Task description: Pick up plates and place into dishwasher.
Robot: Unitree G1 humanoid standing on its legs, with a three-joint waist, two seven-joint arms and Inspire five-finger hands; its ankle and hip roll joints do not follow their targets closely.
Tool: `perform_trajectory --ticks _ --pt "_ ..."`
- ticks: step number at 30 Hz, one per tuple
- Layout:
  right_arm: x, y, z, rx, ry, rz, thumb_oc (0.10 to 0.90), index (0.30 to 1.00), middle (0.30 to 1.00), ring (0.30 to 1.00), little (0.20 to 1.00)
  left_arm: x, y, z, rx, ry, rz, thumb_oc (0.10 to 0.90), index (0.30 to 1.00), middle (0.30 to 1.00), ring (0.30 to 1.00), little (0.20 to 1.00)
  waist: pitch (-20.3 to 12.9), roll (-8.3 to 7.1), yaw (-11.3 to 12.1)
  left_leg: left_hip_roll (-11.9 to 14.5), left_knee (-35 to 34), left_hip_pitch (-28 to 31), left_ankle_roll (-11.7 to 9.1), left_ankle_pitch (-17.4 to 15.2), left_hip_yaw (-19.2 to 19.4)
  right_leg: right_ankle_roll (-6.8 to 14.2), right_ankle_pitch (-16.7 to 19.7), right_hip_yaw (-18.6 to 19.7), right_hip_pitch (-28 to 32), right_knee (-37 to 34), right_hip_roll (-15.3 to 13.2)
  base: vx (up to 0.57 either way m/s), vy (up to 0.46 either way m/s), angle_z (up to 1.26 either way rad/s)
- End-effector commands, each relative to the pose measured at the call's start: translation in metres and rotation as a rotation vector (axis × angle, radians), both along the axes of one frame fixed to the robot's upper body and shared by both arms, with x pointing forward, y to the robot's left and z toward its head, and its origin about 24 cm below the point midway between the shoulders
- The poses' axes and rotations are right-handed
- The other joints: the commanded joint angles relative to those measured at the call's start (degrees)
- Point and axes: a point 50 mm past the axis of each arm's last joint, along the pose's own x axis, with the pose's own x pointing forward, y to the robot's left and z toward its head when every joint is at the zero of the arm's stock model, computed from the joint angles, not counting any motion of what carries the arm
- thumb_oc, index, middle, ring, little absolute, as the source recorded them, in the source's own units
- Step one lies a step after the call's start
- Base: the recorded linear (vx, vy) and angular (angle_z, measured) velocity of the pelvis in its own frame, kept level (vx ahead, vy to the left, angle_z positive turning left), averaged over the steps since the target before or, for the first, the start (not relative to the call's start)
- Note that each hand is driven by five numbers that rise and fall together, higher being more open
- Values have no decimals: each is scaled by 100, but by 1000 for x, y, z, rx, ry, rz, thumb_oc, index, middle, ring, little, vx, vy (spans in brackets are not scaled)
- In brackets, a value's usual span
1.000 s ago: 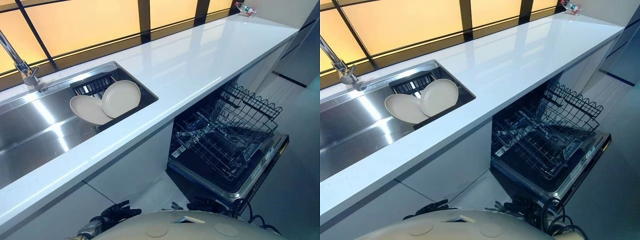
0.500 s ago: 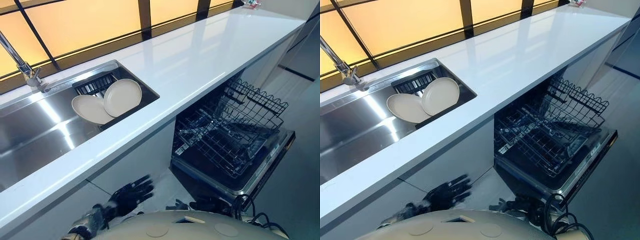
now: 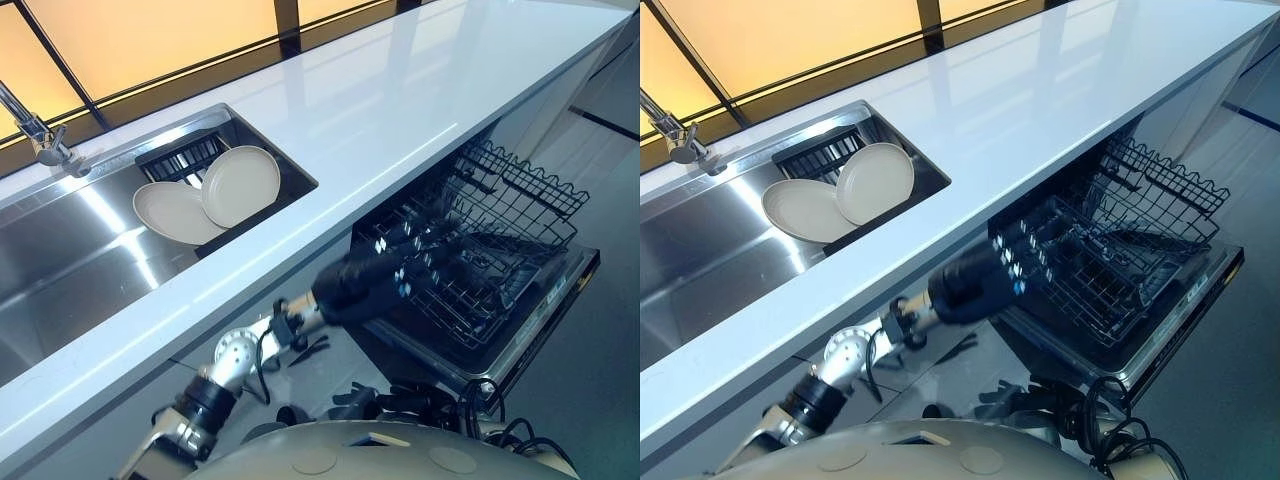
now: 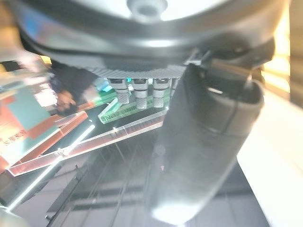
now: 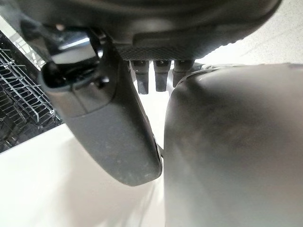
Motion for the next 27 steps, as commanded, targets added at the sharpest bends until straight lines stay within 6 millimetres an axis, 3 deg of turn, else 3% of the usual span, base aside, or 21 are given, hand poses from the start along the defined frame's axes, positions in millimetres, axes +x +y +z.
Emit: perform_trajectory --ticks 1,4,7,10,12,20,27 --pt "1 11 -2 44 25 14 800 900 900 900 900 33 21 70 -149 -224 350 800 900 900 900 900 24 99 -16 -423 40 13 361 -518 -32 84 -537 -7 -103 577 318 71 -31 2" --pt "-10 9 -4 38 55 -2 800 900 900 900 900 53 70 116 94 -485 844 800 900 900 900 900 -79 102 -16 -425 40 39 340 -507 -72 122 -509 -39 -52 531 305 106 -12 -2" --pt "-21 3 -5 26 86 -10 800 900 900 900 900 61 103 149 311 -635 1183 800 900 900 900 900 -166 130 -26 -443 40 85 331 -518 -107 117 -523 -25 -11 519 313 118 19 1" --pt "-26 -3 -5 17 99 -11 800 900 900 900 900 68 120 168 458 -676 1329 800 900 900 900 900 -212 162 -47 -462 40 126 339 -542 -111 112 -542 -9 19 521 317 97 34 3" --pt "-26 -9 -4 5 107 -9 800 900 900 900 900 80 142 183 649 -703 1488 800 900 900 900 900 -269 208 -78 -478 40 168 346 -568 -98 111 -572 31 28 552 321 102 52 7" --pt "-27 -19 -2 -26 127 -13 800 900 900 900 900 114 208 208 1143 -705 1798 800 900 900 900 900 -291 287 -137 -518 118 234 369 -637 -23 137 -642 121 -24 740 304 89 54 -1" --pt "-38 -24 -3 -49 143 -31 800 900 900 900 900 130 242 212 1440 -635 1800 800 900 900 900 900 -216 336 -289 -596 228 203 408 -725 75 222 -626 198 -151 871 258 87 64 -4"
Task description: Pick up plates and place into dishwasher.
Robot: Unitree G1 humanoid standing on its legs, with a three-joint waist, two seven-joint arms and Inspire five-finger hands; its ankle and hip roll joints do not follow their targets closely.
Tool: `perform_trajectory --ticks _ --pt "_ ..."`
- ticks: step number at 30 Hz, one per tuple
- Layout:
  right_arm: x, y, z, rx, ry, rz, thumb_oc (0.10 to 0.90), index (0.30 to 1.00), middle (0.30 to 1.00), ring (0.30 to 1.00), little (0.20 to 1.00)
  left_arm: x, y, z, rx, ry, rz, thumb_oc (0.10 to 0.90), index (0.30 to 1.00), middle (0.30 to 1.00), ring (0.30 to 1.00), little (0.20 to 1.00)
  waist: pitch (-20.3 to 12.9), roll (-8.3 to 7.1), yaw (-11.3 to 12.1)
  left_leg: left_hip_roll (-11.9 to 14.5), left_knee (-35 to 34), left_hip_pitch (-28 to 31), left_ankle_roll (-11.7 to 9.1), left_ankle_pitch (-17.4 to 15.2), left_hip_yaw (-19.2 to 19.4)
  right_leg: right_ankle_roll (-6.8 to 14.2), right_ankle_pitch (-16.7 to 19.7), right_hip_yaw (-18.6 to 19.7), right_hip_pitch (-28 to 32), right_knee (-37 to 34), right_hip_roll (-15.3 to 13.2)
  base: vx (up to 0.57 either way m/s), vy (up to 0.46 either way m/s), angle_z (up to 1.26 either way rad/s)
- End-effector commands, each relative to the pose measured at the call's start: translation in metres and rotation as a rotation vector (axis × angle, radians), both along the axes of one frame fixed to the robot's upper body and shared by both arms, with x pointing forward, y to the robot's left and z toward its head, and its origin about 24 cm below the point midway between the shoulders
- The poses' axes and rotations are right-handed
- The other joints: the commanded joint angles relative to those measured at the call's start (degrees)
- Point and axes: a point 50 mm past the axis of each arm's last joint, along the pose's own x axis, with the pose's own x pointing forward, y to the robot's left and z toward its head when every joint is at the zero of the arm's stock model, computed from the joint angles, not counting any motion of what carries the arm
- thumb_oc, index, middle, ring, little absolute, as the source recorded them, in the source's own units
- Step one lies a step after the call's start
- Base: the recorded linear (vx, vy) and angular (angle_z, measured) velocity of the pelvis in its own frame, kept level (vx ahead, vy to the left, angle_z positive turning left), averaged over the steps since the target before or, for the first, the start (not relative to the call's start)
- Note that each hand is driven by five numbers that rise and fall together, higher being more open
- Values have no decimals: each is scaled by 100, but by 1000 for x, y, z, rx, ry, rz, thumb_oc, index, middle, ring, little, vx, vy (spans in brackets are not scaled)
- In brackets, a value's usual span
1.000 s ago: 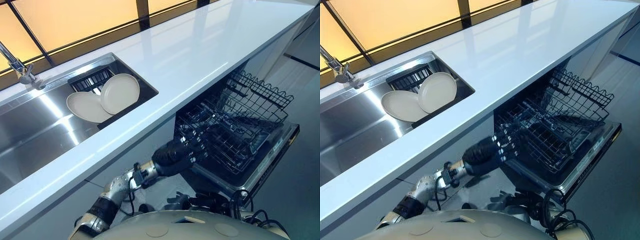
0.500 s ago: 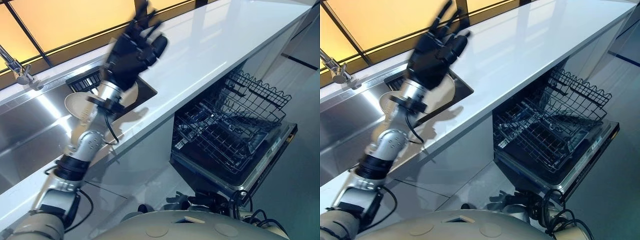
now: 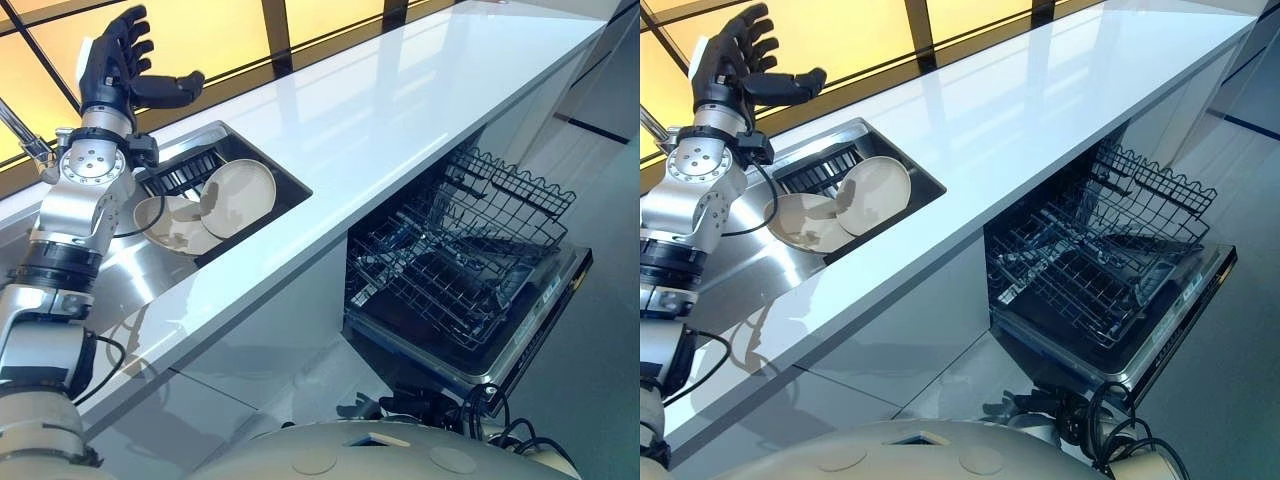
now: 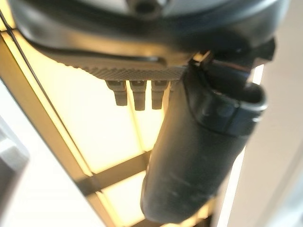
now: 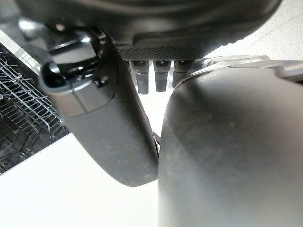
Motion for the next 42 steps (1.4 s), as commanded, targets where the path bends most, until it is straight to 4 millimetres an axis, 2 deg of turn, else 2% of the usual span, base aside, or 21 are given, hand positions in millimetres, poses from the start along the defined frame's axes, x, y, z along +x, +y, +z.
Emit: perform_trajectory --ticks 1,6,16,22,27,35,42 --pt "-24 -19 0 -51 99 22 800 900 900 900 900 2 5 102 158 -227 32 800 900 900 900 900 -24 254 -129 -541 254 -56 391 -693 54 240 -613 61 -396 893 298 79 103 -12" --pt "-28 -27 2 -83 95 20 800 900 900 900 900 11 19 92 206 -56 47 800 900 900 900 900 142 289 -267 -598 257 -83 438 -714 206 359 -543 111 -536 977 236 63 121 -7" --pt "-25 -32 4 -98 59 34 800 900 900 900 900 19 21 77 204 87 30 800 900 900 900 900 552 186 -434 -652 292 -323 515 -705 478 555 -362 335 -951 1113 125 4 81 -3" --pt "-14 -35 6 -97 24 36 800 900 900 900 900 22 22 77 278 136 47 800 900 900 900 900 799 150 -479 -637 304 -504 520 -658 565 573 -297 458 -1166 1167 136 -42 46 0" --pt "-7 -35 8 -93 -5 35 800 900 900 900 900 21 30 79 394 171 92 800 900 900 900 900 978 135 -509 -621 318 -588 521 -654 629 587 -256 532 -1270 1177 136 -32 28 7" --pt "-7 -36 9 -88 -18 20 800 900 900 900 900 20 34 79 464 173 127 800 900 900 900 900 1090 81 -531 -608 355 -651 519 -659 683 593 -222 567 -1332 1160 134 -5 5 3" --pt "-10 -35 8 -83 -17 13 800 900 900 900 900 20 35 75 442 159 115 800 900 900 900 900 1147 25 -531 -597 384 -685 520 -664 698 590 -194 590 -1348 1139 148 -2 -4 4"
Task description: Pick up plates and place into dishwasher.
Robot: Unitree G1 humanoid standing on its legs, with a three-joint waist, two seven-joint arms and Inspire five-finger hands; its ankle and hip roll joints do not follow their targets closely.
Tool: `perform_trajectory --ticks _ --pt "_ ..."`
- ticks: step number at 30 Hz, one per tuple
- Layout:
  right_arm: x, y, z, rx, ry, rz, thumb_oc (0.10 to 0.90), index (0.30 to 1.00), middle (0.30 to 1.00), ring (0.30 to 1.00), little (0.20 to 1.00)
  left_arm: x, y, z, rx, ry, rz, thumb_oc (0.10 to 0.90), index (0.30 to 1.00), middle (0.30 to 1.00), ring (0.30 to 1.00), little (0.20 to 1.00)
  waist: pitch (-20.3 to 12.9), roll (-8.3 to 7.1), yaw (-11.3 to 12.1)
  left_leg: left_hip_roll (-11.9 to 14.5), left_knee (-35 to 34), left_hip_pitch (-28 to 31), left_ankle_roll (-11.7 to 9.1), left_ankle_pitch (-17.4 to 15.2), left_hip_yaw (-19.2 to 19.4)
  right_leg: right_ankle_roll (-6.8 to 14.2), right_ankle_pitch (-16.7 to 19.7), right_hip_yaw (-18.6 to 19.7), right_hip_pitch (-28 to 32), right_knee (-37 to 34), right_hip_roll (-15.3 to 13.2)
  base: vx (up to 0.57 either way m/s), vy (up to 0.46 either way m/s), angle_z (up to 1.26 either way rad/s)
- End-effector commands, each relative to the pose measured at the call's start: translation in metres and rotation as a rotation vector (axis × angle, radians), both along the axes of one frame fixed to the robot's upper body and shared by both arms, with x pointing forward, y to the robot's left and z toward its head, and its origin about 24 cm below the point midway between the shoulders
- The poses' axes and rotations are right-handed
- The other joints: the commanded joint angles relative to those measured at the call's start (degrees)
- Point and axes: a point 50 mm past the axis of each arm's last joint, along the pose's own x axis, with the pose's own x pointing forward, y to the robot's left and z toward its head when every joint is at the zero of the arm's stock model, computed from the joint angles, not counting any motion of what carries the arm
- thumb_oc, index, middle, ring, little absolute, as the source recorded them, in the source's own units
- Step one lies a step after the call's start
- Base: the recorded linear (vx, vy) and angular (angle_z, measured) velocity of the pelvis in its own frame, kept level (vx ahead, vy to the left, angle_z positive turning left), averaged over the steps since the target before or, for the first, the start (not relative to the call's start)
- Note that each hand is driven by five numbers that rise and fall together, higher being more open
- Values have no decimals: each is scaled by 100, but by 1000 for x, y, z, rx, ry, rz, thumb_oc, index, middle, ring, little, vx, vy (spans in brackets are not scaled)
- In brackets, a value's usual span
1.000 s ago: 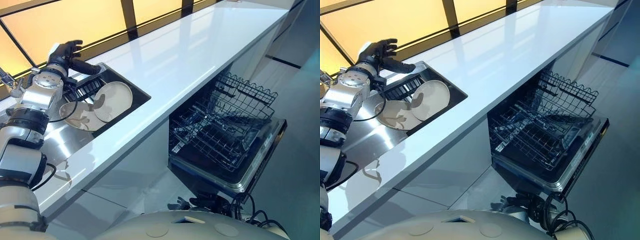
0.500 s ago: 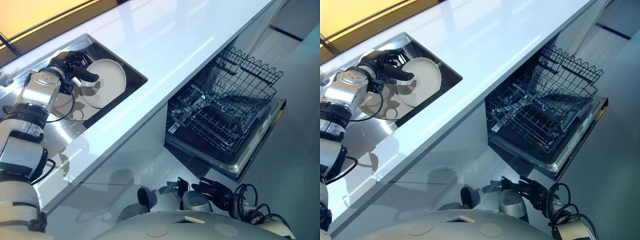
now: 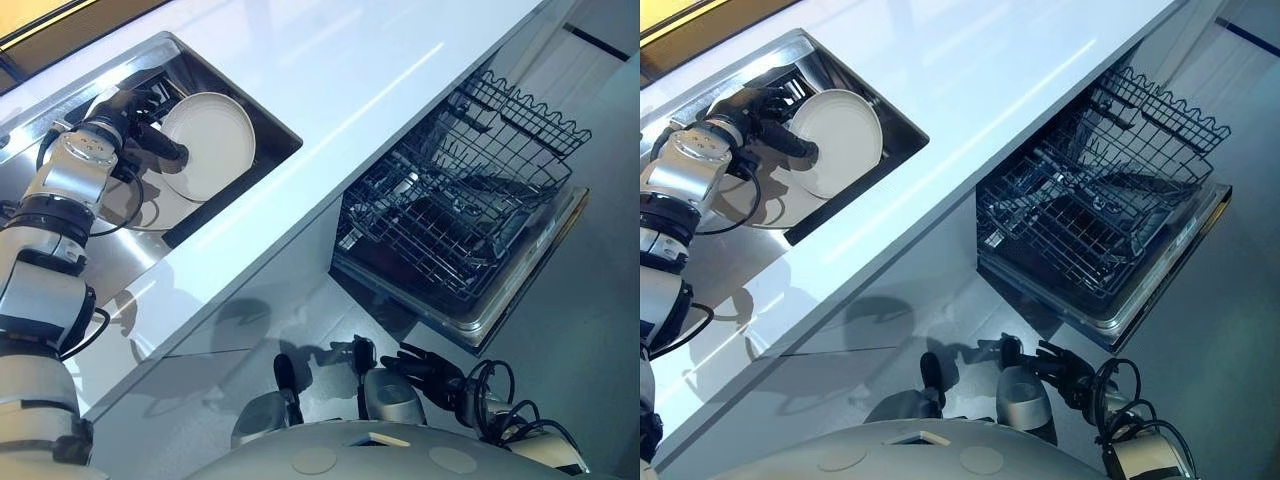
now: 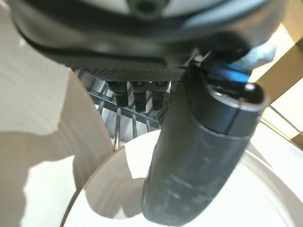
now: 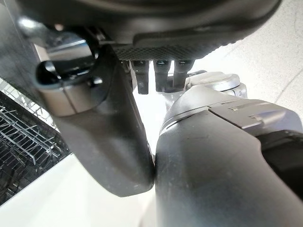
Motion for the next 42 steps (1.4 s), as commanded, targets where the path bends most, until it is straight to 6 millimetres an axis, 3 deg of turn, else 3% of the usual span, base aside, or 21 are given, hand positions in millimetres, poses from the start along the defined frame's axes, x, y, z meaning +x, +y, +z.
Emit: perform_trajectory --ticks 1,9,20,29,30,31,32,33,38,42 --pt "-56 -22 -7 -70 174 48 800 900 900 900 900 1 6 89 86 -282 14 800 900 900 900 900 -79 264 -151 -443 359 -121 394 -728 506 450 -162 426 -659 700 356 0 0 0" --pt "-54 -21 -8 -67 168 52 800 900 900 900 900 7 -7 81 -49 -233 -55 800 900 900 900 900 0 223 -157 -426 364 -167 390 -708 522 454 -131 446 -694 694 379 -6 -3 1" --pt "-42 -32 -2 -97 141 50 800 900 900 900 900 9 -27 52 -337 89 -292 800 900 900 900 900 171 341 -190 -428 330 -259 359 -633 581 458 -57 431 -789 637 376 -37 22 0" --pt "-44 -39 0 -113 141 46 800 900 900 900 900 7 -32 54 -549 78 -385 800 900 900 900 900 235 390 -197 -455 309 -249 339 -608 565 447 -70 369 -754 603 363 -3 8 0" --pt "-44 -40 0 -114 140 49 800 900 900 900 900 7 -31 56 -561 49 -381 429 582 582 582 529 236 391 -195 -457 306 -247 339 -607 560 442 -73 363 -749 600 365 0 0 0" --pt "-44 -40 0 -116 140 52 800 900 900 900 900 7 -30 61 -570 13 -376 336 502 502 502 436 224 386 -195 -461 304 -246 335 -606 558 439 -79 358 -740 592 367 0 0 0" --pt "-44 -40 0 -117 141 57 800 900 900 900 900 7 -28 65 -578 -15 -373 180 368 368 368 280 204 385 -189 -457 307 -266 328 -593 567 429 -59 359 -753 577 374 0 0 0" --pt "-45 -40 0 -117 143 62 800 900 900 900 900 6 -26 68 -590 -40 -372 100 300 300 300 200 190 386 -190 -458 303 -261 329 -592 564 423 -64 350 -748 577 377 18 -1 -3" --pt "-50 -39 -1 -115 159 87 800 900 900 900 900 5 -18 84 -615 -155 -354 100 300 300 300 200 98 363 -181 -454 261 -218 316 -580 547 406 -92 311 -691 565 389 35 -11 -7" --pt "-51 -37 -2 -112 162 100 800 900 900 900 900 4 -14 83 -628 -193 -352 100 300 300 300 200 70 342 -163 -457 206 -186 312 -552 497 381 -109 301 -652 558 414 13 -7 -2"
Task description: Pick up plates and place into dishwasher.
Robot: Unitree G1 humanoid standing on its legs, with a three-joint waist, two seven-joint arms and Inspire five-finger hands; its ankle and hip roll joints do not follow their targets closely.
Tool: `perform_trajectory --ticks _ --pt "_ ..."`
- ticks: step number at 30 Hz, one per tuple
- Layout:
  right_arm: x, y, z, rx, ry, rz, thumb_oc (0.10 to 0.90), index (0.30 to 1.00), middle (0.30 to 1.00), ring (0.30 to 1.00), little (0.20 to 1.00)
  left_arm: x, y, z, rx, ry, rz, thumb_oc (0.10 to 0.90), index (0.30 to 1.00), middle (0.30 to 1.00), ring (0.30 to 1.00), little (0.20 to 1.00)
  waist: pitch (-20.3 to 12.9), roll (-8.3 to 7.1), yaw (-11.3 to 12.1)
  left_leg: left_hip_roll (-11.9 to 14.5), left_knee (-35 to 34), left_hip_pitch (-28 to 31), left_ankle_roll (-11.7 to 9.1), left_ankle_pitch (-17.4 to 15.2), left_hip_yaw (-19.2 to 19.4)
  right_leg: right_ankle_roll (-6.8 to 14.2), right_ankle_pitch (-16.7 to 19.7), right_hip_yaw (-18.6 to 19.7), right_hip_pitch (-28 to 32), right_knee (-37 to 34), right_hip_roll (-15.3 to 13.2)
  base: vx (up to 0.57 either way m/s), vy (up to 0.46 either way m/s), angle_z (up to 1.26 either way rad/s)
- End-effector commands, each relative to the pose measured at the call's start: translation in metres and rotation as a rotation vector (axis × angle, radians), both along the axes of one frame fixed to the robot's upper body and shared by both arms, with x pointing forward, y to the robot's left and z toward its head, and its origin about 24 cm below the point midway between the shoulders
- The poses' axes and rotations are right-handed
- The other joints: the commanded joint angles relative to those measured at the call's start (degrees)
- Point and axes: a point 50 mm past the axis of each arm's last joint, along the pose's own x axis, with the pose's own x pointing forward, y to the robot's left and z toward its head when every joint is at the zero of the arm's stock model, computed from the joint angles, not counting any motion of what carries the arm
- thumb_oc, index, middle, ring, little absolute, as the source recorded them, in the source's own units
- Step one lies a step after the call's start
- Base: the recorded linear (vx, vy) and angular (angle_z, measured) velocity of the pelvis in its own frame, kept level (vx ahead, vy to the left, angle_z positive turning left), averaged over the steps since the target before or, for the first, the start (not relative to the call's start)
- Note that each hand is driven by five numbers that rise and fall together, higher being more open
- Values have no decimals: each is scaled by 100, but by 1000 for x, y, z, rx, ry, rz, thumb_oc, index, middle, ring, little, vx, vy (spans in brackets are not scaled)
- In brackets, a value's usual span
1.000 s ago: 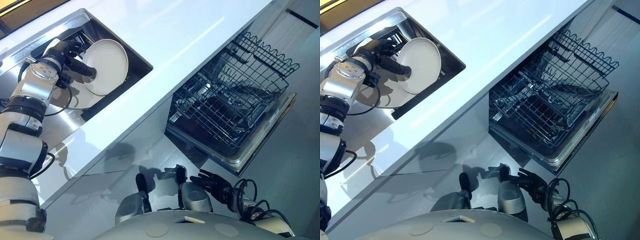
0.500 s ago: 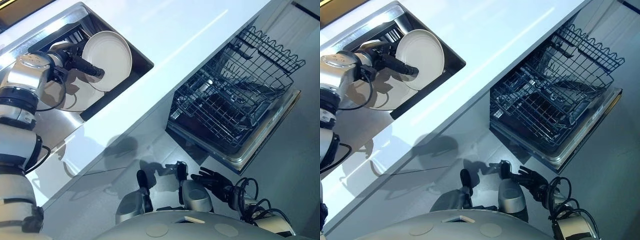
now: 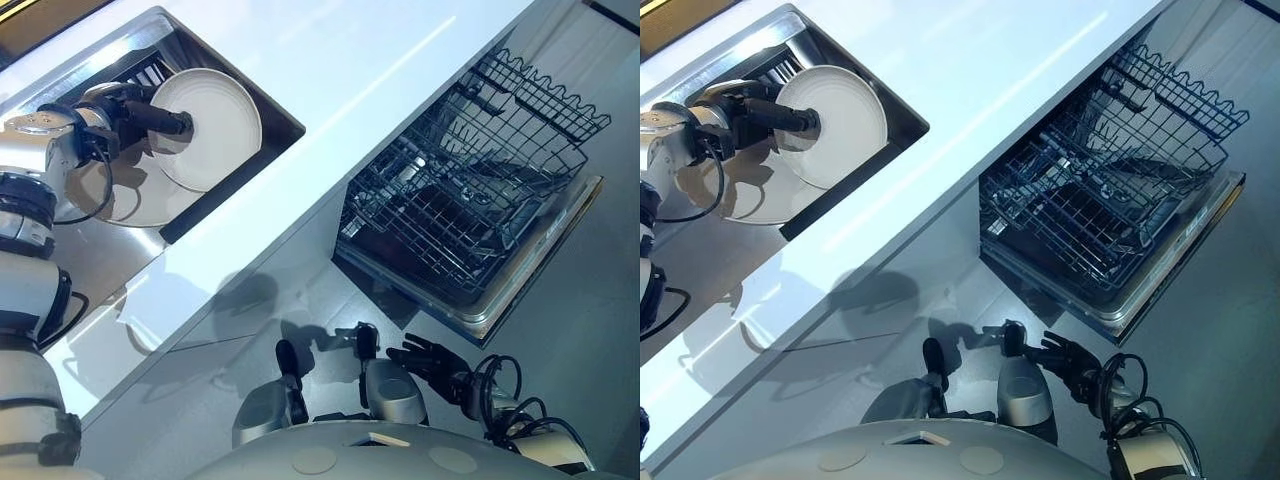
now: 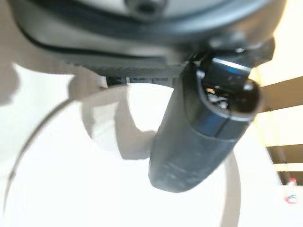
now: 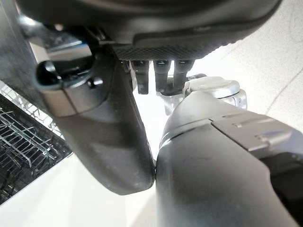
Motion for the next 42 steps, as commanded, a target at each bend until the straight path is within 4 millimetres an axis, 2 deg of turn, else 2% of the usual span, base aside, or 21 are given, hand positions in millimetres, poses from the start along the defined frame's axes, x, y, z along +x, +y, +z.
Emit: perform_trajectory --ticks 1,12,16,19,21,26,30,34,38,42 --pt "-59 -22 -10 -83 211 83 800 900 900 900 900 9 -18 55 -86 -264 -84 100 300 300 300 200 -271 305 -195 -442 198 -291 291 -549 262 343 -115 212 -673 551 445 0 0 0" --pt "-55 -22 -9 -82 192 82 800 900 900 900 900 2 -2 40 -65 -242 -54 100 300 300 300 200 -380 312 -100 -431 165 -215 265 -547 161 313 -146 137 -531 478 463 0 0 0" --pt "-40 -21 -4 -66 74 44 800 900 900 900 900 -2 5 46 -47 -299 3 100 300 300 300 200 -462 329 -39 -427 131 -150 243 -545 105 296 -153 101 -423 403 483 -18 -32 0" --pt "-15 -14 4 36 -78 -20 800 900 900 900 900 -7 14 59 -33 -417 126 100 300 300 300 200 -519 319 -11 -422 127 -98 232 -554 74 262 -156 93 -330 340 506 -39 -53 1" --pt "0 -3 10 163 -169 -75 800 900 900 900 900 -12 21 67 -24 -510 194 100 300 300 300 200 -580 299 -8 -417 114 -52 223 -561 62 234 -169 98 -262 297 530 -48 -66 -1" --pt "6 24 13 463 -252 -218 800 900 900 900 900 -24 31 79 56 -668 294 100 300 300 300 200 -852 281 5 -369 66 56 172 -552 99 209 -192 49 -96 201 569 -35 -88 -2" --pt "16 48 20 652 -290 -269 800 900 900 900 900 -30 22 92 155 -794 323 100 300 300 300 200 -1025 277 6 -316 38 125 132 -556 137 194 -231 1 10 166 598 -58 -87 1" --pt "31 70 34 706 -364 -261 800 900 900 900 900 -33 1 104 263 -897 292 100 300 300 300 200 -1139 256 -7 -257 10 179 98 -557 154 178 -244 -46 98 105 622 -84 -89 2" --pt "45 93 59 682 -475 -93 800 900 900 900 900 -37 -29 107 276 -993 238 100 300 300 300 200 -1194 211 -39 -200 10 194 65 -543 178 157 -244 -62 143 64 645 -105 -94 0" --pt "61 110 96 744 -632 93 800 900 900 900 900 -46 -45 108 299 -1085 198 100 300 300 300 200 -1210 164 -44 -161 10 201 44 -522 187 125 -261 -53 157 51 669 -120 -92 -1"
